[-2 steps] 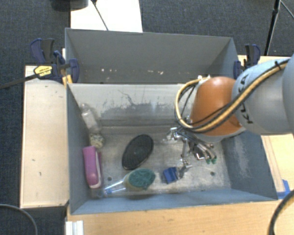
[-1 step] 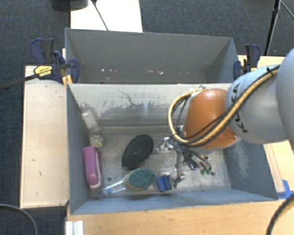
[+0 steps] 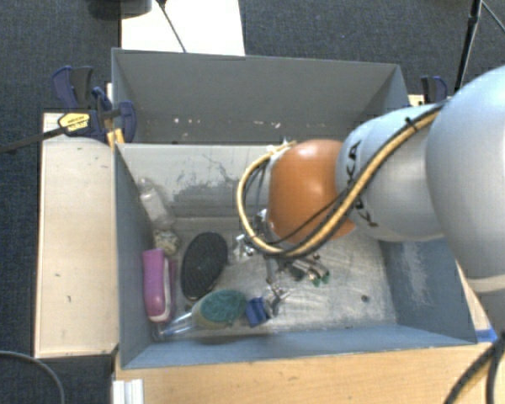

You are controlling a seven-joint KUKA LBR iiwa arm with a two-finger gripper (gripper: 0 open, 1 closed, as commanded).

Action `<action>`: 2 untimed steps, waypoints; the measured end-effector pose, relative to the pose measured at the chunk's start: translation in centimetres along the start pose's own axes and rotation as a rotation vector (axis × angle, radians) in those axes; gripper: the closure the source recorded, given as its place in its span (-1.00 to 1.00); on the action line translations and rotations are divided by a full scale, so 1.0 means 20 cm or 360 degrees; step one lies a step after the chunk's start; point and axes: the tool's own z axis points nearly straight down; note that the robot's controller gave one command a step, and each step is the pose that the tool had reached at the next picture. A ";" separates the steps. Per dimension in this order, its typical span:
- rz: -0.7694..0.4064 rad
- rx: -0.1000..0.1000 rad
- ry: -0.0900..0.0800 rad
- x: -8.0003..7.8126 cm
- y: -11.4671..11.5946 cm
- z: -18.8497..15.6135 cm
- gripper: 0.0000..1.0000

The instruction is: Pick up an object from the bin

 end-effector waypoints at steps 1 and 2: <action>-0.0757 -0.0010 -0.0021 -0.44 0.08 0.05 -1.00; -0.1112 -0.0014 -0.0016 -0.16 -0.10 -0.11 -1.00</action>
Offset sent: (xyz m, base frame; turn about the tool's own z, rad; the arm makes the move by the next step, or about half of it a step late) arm 0.0669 0.0577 -0.0124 -0.4797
